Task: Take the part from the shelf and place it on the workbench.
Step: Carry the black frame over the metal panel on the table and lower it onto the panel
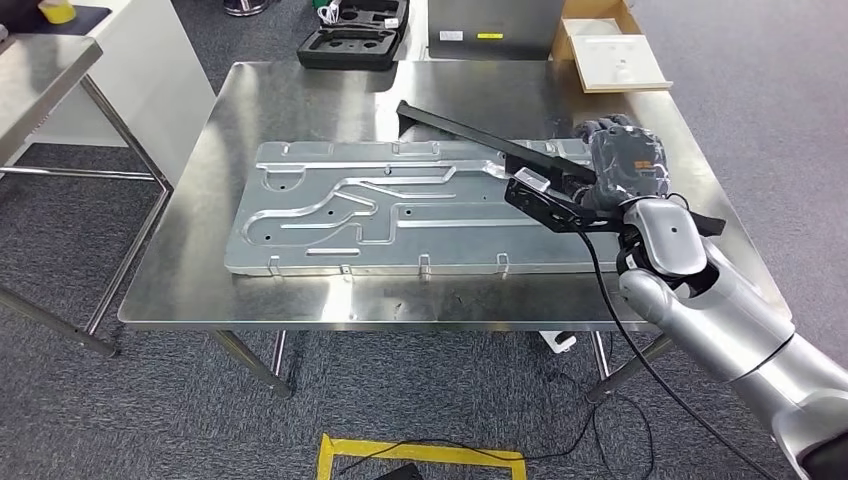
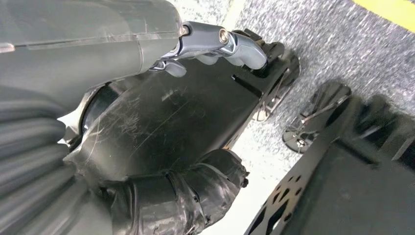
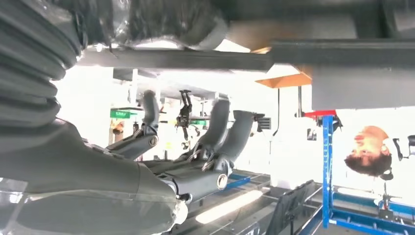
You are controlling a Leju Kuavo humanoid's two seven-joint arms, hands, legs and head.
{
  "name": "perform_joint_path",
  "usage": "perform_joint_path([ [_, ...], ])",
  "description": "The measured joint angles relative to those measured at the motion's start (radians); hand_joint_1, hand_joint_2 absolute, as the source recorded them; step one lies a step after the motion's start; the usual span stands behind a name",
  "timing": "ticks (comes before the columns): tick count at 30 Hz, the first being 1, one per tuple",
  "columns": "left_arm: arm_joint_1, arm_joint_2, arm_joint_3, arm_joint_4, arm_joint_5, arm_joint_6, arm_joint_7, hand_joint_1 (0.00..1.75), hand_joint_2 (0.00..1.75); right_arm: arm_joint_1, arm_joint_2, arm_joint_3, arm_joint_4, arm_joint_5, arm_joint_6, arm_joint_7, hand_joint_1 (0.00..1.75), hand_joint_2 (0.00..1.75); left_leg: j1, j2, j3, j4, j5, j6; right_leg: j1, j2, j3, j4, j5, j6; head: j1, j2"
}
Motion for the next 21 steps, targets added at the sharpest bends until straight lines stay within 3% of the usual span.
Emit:
perform_joint_path([
  [1, -0.001, 0.000, 0.000, 0.000, -0.005, 0.001, 0.000, 0.00, 1.75, 0.001, -0.003, 0.000, -0.002, -0.001, 0.001, 0.001, 0.00, 0.00, -0.002, 0.000, -0.004, 0.007, -0.003, -0.005, 0.002, 0.000, 0.014, -0.028, 0.004, -0.006, 0.000, 0.000],
  [5, -0.001, 0.000, 0.000, 0.001, -0.010, 0.003, 0.000, 0.00, 1.75, 0.004, -0.010, 0.001, -0.007, -0.002, 0.001, 0.001, 0.00, 0.00, -0.005, -0.001, -0.012, 0.017, -0.010, -0.021, 0.000, 0.003, 0.019, -0.041, 0.010, -0.029, 0.000, 0.000],
  [7, -0.002, 0.001, 0.000, 0.001, -0.010, 0.006, -0.001, 0.00, 0.87, 0.004, -0.011, 0.001, -0.011, -0.002, 0.001, 0.001, 0.00, 0.00, -0.001, -0.002, -0.038, 0.078, -0.053, -0.036, -0.007, 0.003, 0.022, -0.048, 0.015, -0.037, -0.004, 0.000],
  [9, -0.001, 0.001, 0.000, 0.001, -0.011, 0.017, -0.006, 0.00, 0.00, 0.005, -0.011, 0.001, -0.014, -0.004, 0.001, 0.005, 0.00, 0.00, 0.009, -0.003, -0.090, 0.201, -0.113, -0.049, -0.007, 0.003, 0.021, -0.049, 0.016, -0.040, -0.007, 0.000],
  [11, 0.001, 0.001, 0.000, 0.001, -0.013, 0.029, -0.012, 0.00, 0.00, 0.010, -0.014, 0.001, -0.018, -0.012, 0.001, 0.012, 0.00, 0.00, 0.018, -0.002, -0.122, 0.275, -0.131, -0.057, -0.008, 0.003, 0.020, -0.048, 0.016, -0.040, -0.007, 0.000],
  [12, 0.002, 0.001, 0.000, 0.001, -0.014, 0.031, -0.013, 0.00, 0.00, 0.013, -0.015, 0.001, -0.023, -0.017, 0.000, 0.016, 0.00, 0.00, 0.021, -0.002, -0.113, 0.260, -0.114, -0.059, -0.009, 0.003, 0.020, -0.048, 0.016, -0.040, -0.007, 0.000],
  [14, 0.002, 0.001, 0.000, 0.001, -0.020, 0.030, -0.015, 0.00, 0.00, 0.017, -0.019, 0.001, -0.042, -0.025, -0.002, 0.024, 0.00, 0.00, 0.024, -0.003, -0.053, 0.141, -0.052, -0.058, -0.011, 0.006, 0.021, -0.048, 0.017, -0.037, -0.007, 0.000],
  [16, -0.004, 0.000, -0.001, 0.001, -0.039, 0.011, 0.001, 0.00, 0.00, 0.022, -0.028, -0.002, -0.072, -0.027, -0.009, 0.042, 0.00, 0.00, 0.022, -0.004, 0.003, 0.033, -0.020, -0.053, -0.010, 0.008, 0.019, -0.048, 0.018, -0.029, -0.007, 0.000],
  [19, -0.023, 0.000, -0.017, 0.001, -0.074, -0.024, 0.042, 0.00, 0.00, 0.053, -0.048, -0.020, -0.130, -0.029, -0.036, 0.064, 0.00, 0.00, 0.018, -0.005, 0.016, 0.002, -0.018, -0.040, -0.007, 0.009, 0.017, -0.055, 0.025, -0.008, -0.006, 0.000],
  [21, -0.033, -0.007, -0.030, 0.001, -0.090, -0.021, 0.062, 0.00, 0.00, 0.086, -0.063, -0.044, -0.169, -0.031, -0.067, 0.074, 0.00, 0.00, 0.020, -0.003, 0.020, -0.010, -0.007, -0.025, -0.009, 0.007, 0.012, -0.040, 0.006, 0.002, -0.005, 0.000],
])
